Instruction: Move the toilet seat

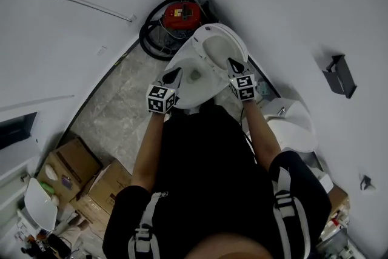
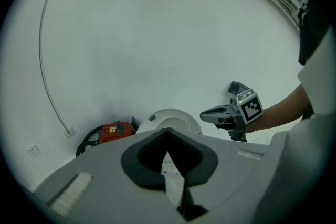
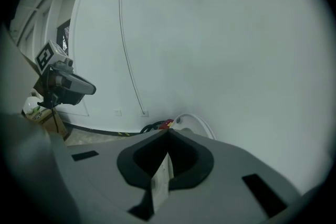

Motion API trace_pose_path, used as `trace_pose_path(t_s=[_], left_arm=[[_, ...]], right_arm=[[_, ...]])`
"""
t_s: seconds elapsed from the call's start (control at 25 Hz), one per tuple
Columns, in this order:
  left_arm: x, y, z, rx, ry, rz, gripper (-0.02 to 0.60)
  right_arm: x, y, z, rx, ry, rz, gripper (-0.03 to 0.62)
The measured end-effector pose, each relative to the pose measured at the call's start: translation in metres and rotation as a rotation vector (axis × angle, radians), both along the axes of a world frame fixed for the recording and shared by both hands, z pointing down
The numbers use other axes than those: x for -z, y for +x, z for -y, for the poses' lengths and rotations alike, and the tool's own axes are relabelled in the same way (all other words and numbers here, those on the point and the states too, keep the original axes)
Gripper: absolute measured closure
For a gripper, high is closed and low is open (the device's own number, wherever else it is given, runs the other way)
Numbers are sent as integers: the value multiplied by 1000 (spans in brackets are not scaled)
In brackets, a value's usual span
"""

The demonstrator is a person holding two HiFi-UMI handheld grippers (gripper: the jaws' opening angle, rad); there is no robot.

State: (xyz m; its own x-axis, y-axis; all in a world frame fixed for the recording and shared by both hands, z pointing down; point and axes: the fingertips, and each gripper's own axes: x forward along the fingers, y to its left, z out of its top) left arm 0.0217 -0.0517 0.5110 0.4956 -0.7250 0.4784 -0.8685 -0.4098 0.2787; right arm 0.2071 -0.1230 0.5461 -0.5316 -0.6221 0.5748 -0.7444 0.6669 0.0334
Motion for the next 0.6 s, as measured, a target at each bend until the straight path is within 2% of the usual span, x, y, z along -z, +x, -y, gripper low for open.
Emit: trace_pose_path(t_s=[0.4,0.6], left_arm=[[-2,-39,-10,-117,12,10,583],[-3,-48,-15,-166,19,10,583]], right_arm=[[0,-41,-47,-82,-2,1,592],[3,-47,-65,-127,5,-8,592]])
